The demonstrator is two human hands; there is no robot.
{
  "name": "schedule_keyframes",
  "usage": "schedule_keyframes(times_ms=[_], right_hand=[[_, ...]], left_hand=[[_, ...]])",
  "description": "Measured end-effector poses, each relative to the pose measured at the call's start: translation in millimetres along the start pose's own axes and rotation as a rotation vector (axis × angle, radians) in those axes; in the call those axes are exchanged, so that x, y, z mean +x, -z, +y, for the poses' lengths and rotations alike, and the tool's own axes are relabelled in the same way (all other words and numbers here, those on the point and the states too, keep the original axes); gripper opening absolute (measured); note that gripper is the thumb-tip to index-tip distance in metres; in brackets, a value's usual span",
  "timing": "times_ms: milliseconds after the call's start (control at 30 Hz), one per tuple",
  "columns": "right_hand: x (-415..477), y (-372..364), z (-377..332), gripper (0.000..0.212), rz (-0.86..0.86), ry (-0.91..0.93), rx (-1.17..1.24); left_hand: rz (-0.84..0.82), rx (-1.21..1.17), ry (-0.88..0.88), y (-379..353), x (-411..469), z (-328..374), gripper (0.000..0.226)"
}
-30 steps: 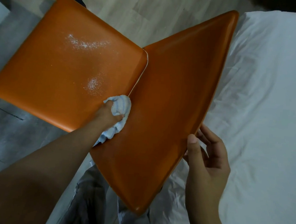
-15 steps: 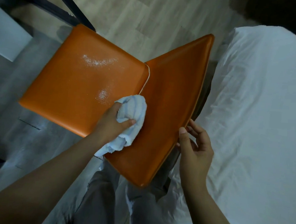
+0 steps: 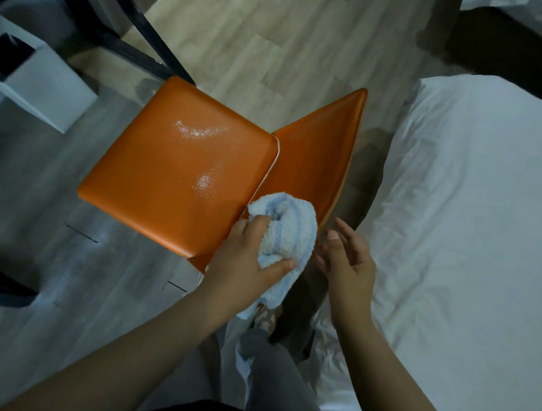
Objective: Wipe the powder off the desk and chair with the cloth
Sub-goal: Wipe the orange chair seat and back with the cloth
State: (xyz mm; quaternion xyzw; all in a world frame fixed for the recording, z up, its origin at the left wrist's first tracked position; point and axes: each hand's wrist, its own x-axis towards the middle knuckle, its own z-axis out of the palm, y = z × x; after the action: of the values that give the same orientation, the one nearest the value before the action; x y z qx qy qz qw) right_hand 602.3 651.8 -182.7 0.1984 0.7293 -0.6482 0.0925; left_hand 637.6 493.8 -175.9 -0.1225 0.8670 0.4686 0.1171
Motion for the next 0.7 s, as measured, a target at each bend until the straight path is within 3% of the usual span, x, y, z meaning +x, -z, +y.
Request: schedule_keyframes(times_ms=[367, 700], right_hand=[[-3.1, -5.2, 8.1, 0.035, -0.069, -0.001, -0.015], [-6.0, -21.2, 13.0, 0.035, 0.047, 0.106, -0.075]], left_hand=[[0.027, -0.180, 0.086, -13.1, 11.8, -32.1, 0.072], [0.051, -0.159, 0.149, -27.8, 32.0, -83.3, 0.064]])
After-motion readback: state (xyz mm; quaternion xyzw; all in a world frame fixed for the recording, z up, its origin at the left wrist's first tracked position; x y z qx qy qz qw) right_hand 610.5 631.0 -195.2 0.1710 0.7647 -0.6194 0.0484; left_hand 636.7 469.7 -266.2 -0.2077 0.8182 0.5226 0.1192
